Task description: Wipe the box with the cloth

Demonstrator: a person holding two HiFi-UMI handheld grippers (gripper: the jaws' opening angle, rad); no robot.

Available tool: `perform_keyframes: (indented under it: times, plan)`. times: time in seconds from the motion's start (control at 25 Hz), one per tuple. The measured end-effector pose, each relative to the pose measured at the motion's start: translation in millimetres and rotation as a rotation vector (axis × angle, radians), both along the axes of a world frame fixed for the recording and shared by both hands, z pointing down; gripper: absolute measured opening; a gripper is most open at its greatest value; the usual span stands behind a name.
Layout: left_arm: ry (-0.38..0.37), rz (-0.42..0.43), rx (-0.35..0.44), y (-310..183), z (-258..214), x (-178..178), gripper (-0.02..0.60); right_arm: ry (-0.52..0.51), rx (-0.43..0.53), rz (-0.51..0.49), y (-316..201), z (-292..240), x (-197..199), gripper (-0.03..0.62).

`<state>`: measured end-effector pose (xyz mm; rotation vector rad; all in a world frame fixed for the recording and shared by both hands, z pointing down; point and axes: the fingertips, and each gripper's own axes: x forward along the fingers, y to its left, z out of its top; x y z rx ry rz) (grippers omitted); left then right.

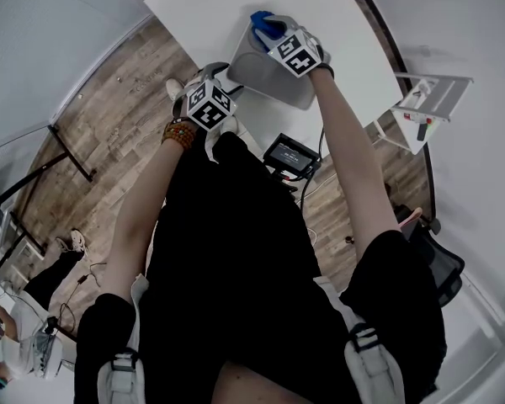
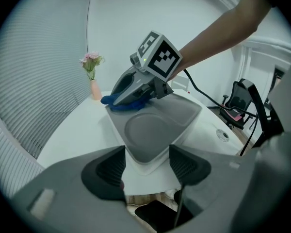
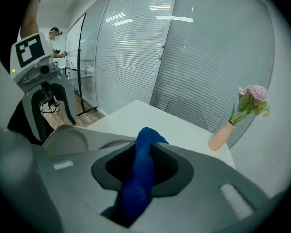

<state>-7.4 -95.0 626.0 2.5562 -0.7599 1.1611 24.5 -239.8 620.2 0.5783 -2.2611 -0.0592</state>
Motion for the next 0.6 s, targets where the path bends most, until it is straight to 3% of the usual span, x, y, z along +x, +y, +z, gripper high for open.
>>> perform_keyframes:
  times: [0.6]
  plan:
    - [0.034, -0.056, -0.048, 1.2, 4.8, -2.9, 0.399, -0.002, -0.06, -0.121, 31.3, 2.6, -20.3, 0.103]
